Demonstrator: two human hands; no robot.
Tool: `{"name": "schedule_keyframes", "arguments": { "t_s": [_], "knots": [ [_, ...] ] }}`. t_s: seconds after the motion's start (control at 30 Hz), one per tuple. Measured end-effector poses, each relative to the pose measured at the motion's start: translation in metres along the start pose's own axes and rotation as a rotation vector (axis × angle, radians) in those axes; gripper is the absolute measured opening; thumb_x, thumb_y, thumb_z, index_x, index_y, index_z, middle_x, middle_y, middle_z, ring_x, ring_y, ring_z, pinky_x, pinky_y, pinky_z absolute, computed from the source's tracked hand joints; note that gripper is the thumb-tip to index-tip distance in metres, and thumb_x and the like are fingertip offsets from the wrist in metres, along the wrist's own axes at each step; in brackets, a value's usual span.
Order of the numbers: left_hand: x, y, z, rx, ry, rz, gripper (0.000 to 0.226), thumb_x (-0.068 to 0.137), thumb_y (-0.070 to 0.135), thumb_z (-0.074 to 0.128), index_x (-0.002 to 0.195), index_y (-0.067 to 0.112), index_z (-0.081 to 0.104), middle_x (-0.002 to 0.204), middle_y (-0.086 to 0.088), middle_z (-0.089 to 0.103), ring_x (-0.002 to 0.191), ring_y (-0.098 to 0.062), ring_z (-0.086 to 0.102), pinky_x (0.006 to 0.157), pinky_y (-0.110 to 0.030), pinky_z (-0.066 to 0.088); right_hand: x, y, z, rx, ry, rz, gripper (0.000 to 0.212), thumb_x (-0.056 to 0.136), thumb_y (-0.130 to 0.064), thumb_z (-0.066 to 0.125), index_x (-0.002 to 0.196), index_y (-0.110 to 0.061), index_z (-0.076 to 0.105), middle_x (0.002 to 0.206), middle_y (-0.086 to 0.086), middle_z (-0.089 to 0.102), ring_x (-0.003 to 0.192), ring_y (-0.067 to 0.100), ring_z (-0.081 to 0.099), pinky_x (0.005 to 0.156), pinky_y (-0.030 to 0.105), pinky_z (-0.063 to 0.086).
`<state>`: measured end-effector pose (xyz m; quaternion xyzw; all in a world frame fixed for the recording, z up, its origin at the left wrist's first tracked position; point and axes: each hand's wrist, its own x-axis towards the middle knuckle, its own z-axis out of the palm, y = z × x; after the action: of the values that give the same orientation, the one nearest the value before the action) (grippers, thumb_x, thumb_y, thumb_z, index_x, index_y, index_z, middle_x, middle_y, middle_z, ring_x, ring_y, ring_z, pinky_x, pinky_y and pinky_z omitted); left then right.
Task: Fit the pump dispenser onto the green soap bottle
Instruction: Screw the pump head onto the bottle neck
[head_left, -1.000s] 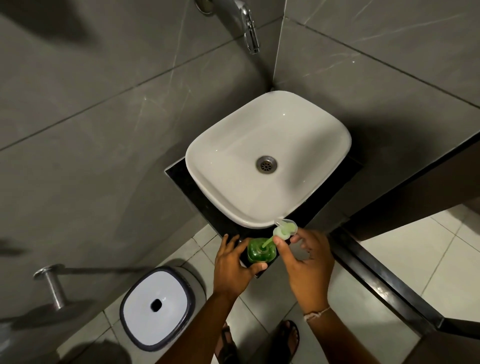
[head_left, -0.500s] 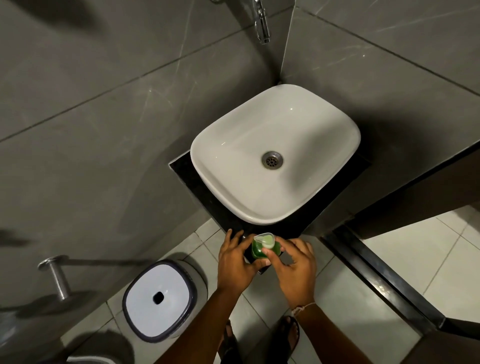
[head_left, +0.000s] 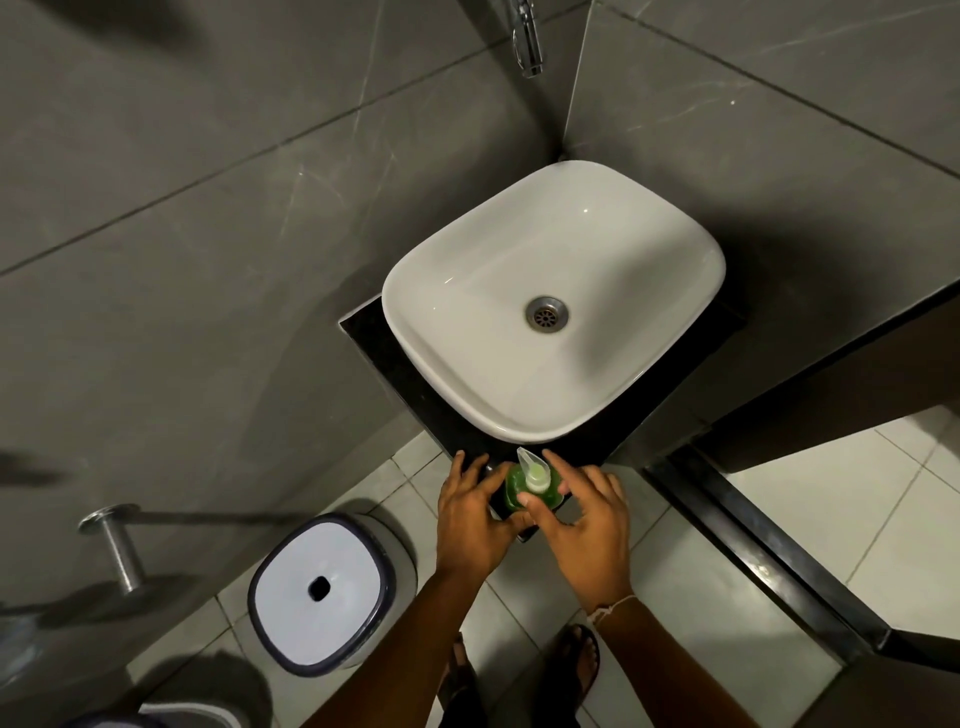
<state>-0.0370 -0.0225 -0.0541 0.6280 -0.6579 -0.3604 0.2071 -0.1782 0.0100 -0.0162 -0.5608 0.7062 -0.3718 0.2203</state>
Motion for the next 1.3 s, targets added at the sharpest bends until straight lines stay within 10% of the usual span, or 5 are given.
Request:
{"name": "schedule_keyframes", "arguments": {
  "t_s": [0.3,0.53,0.7,1.1,1.3],
  "knots": [
    [0.001,0.000,0.000,0.043,0.004,-0.006,0.066,0.071,0.043,0.077,0.132,0.035,0.052,0.150,-0.004,0.043,0.147,-0.024,0.011,0.116,-0.045,0.021,0.005,-0.005,0.013,0.144,0.088,0.120,0.035,0.062,-0.050,0.079,0.082,-0.028,0.059,0.075,-0.014,0.052,0.078,0.020,0.055,0.065,0.046,0.051],
    [0.001,-0.001,0.001,0.036,0.000,-0.003,0.068,0.070,0.053,0.074,0.132,0.036,0.052,0.150,-0.002,0.043,0.148,-0.024,0.011,0.116,-0.045,0.020,0.003,0.003,0.004,0.087,-0.028,0.070,0.048,0.070,-0.057,0.070,0.112,-0.033,0.069,0.089,-0.009,0.057,0.090,0.018,0.050,0.076,0.043,0.050],
    [-0.001,-0.001,0.003,0.051,0.012,0.003,0.067,0.070,0.050,0.075,0.131,0.036,0.052,0.149,-0.002,0.044,0.147,-0.023,0.011,0.116,-0.046,0.021,0.006,-0.003,0.006,0.083,0.042,0.143,0.039,0.062,-0.050,0.078,0.078,-0.018,0.063,0.074,-0.007,0.055,0.079,0.020,0.052,0.067,0.046,0.050],
    [-0.002,0.000,0.004,0.067,0.040,0.008,0.062,0.072,0.050,0.072,0.130,0.035,0.053,0.147,-0.002,0.046,0.147,-0.024,0.012,0.116,-0.048,0.021,0.008,-0.007,0.008,0.068,0.038,0.205,0.046,0.060,-0.055,0.076,0.073,-0.013,0.060,0.072,-0.003,0.054,0.079,0.022,0.052,0.068,0.048,0.050],
    [-0.001,0.000,0.005,0.078,0.063,-0.001,0.058,0.074,0.046,0.069,0.128,0.034,0.055,0.147,-0.002,0.047,0.147,-0.023,0.013,0.116,-0.047,0.021,0.006,-0.014,0.009,0.079,-0.021,0.209,0.052,0.061,-0.056,0.077,0.104,-0.028,0.066,0.088,-0.017,0.057,0.097,0.017,0.056,0.090,0.047,0.047]
  ]
}}
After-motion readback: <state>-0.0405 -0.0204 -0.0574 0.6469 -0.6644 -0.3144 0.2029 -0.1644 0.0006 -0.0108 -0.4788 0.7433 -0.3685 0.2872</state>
